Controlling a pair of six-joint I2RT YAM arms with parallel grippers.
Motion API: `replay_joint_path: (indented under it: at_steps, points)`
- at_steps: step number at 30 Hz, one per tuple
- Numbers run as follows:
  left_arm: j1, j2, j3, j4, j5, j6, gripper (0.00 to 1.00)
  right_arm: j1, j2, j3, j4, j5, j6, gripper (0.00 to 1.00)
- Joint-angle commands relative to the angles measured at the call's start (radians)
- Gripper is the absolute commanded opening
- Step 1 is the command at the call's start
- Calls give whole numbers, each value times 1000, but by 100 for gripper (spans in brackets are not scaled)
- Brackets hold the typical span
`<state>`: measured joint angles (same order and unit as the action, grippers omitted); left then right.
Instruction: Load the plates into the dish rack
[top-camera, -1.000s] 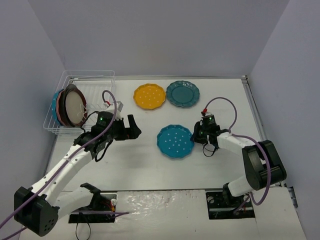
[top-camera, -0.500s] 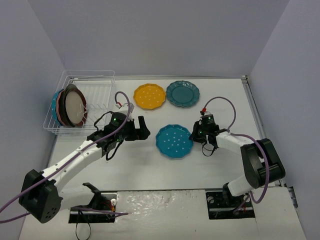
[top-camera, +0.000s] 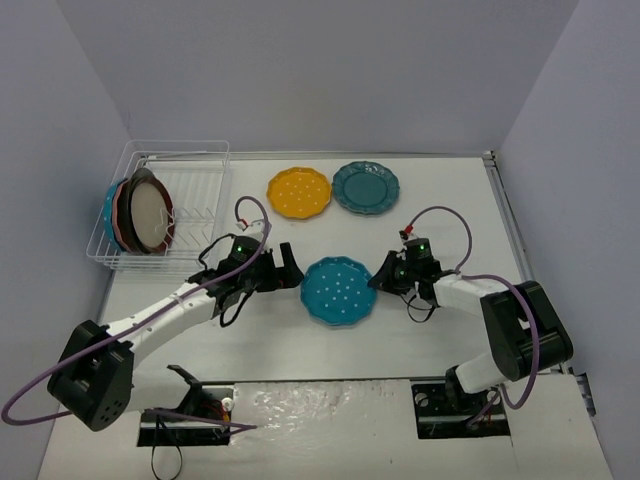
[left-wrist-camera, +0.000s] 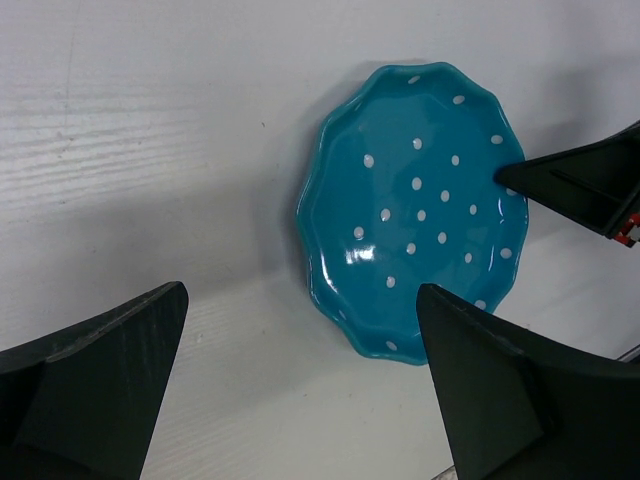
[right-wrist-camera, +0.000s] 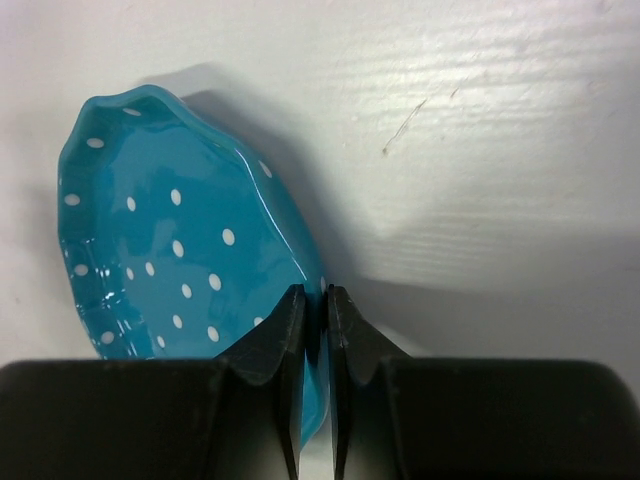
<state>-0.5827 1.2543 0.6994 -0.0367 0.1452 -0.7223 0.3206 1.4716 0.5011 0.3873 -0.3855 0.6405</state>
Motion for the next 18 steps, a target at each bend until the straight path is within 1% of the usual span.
replay_joint_path:
  at_steps: [1,5,12,18]
  points:
    - [-8,10,19,130,19,-64,97,-7,-63,-14,187,-166,153,0]
    - [-10,43,17,147,30,-91,97,-21,-59,-65,340,-233,267,0]
    - [-13,77,12,162,44,-113,97,-33,-44,-103,502,-285,353,0]
    - [-13,119,20,172,72,-144,97,-34,-6,-128,610,-315,396,0]
